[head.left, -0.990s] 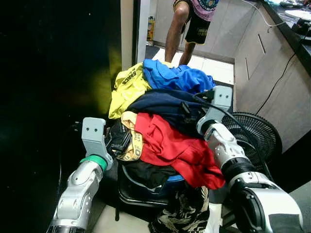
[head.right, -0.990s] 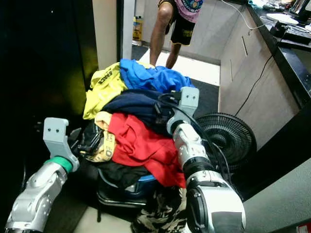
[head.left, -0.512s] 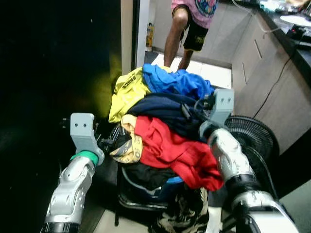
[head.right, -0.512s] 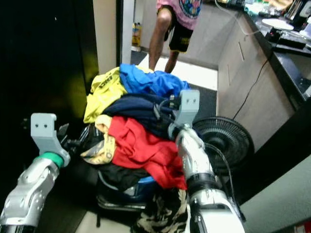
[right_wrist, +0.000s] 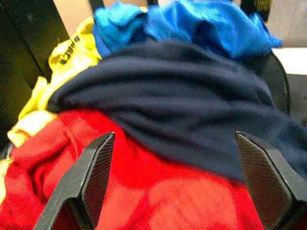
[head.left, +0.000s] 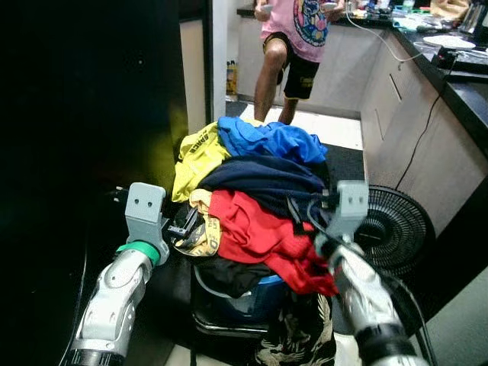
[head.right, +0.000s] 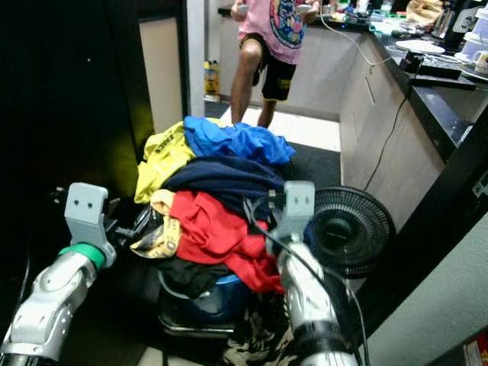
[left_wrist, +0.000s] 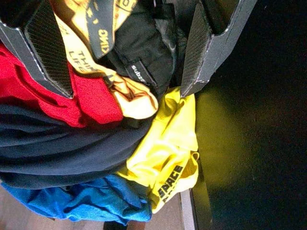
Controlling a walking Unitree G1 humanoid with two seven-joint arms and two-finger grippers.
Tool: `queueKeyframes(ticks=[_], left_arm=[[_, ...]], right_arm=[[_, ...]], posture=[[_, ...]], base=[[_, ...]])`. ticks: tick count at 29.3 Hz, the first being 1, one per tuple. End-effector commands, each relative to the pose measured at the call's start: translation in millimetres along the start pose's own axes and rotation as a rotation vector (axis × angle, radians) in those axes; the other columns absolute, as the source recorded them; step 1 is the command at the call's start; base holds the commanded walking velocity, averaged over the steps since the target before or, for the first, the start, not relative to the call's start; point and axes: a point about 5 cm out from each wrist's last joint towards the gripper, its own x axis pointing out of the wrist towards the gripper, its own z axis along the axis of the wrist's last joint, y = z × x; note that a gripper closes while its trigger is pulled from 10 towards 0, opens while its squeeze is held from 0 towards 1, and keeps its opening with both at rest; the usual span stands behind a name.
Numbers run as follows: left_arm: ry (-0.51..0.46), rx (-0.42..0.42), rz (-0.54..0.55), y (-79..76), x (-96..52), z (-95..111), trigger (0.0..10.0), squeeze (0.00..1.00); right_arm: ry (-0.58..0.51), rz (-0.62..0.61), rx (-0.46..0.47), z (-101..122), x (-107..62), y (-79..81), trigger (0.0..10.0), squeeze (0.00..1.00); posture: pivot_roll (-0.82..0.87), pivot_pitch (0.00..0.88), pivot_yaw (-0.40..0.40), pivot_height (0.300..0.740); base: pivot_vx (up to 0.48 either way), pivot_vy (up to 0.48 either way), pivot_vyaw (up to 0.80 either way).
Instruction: Clothes washing
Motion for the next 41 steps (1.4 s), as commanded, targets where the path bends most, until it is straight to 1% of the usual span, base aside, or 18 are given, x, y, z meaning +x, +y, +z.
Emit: queueKeyframes(ticks=[1,6,8,12,14,20,26,35,36,38,41], left_arm=[[0.016,-0.008,-0.018,-1.3,-3.5,-5.4,10.0,0.00],[0.018,-0.016,-0.037,-3.5,-5.7,-6.0,10.0,0.00],[0.018,-0.016,-0.037,-3.5,-5.7,-6.0,10.0,0.00],[0.006,-0.017,-0.033,-2.9,-4.1,-3.6,10.0,0.00],[-0.014,-0.014,-0.005,-2.4,-2.0,-0.6,10.0,0.00],[-0.039,-0.054,0.031,-3.8,-3.8,1.0,10.0,0.00],[-0.048,-0.079,0.040,-2.8,-5.4,2.4,10.0,0.00],[-0.068,-0.064,0.047,-4.6,-6.2,6.9,10.0,0.00],[-0.075,-0.052,0.058,-5.2,-6.6,7.6,10.0,0.00],[-0.080,-0.053,0.076,-6.3,-7.2,7.5,10.0,0.00],[-0.078,-0.057,0.088,-5.9,-7.3,6.8,10.0,0.00]], right_arm=[[-0.001,-0.018,-0.008,-0.9,-6.2,-0.8,10.0,0.00],[0.012,-0.034,0.007,-3.1,-14.0,0.8,10.0,0.00],[0.012,-0.034,0.007,-3.1,-14.0,0.8,10.0,0.00],[0.010,-0.030,0.016,-2.7,-12.6,5.2,10.0,0.00],[0.012,-0.031,0.021,-1.7,-11.0,6.5,10.0,0.00],[0.008,-0.008,0.015,5.3,-10.3,9.8,10.0,0.00],[0.006,0.002,0.016,9.1,-9.5,11.0,10.0,0.00],[0.005,0.031,0.017,10.9,-7.1,14.7,10.0,0.00],[0.003,0.046,0.024,11.8,-6.1,16.7,10.0,0.00],[0.002,0.067,0.032,14.5,-4.5,20.1,10.0,0.00],[0.004,0.078,0.020,15.9,-3.5,21.6,10.0,0.00]], posture=[[0.03,0.000,0.078,0.740],[0.03,0.000,0.088,0.740],[0.03,0.000,0.088,0.740],[0.03,0.000,0.080,0.740],[0.02,0.000,0.069,0.740],[0.02,0.000,0.053,0.740],[0.02,0.000,0.036,0.740],[0.03,0.000,0.018,0.740],[0.03,0.000,0.015,0.740],[0.03,0.000,0.013,0.740],[0.03,0.000,0.008,0.740]], base=[[0.000,0.000,0.00],[0.000,0.000,0.00],[0.000,0.000,0.00],[0.000,0.000,0.00],[0.000,0.000,0.00],[0.000,0.000,-0.76],[0.000,0.000,0.00],[0.000,0.000,0.00],[0.000,0.000,0.00],[0.000,0.000,0.00],[0.000,0.000,0.00]])
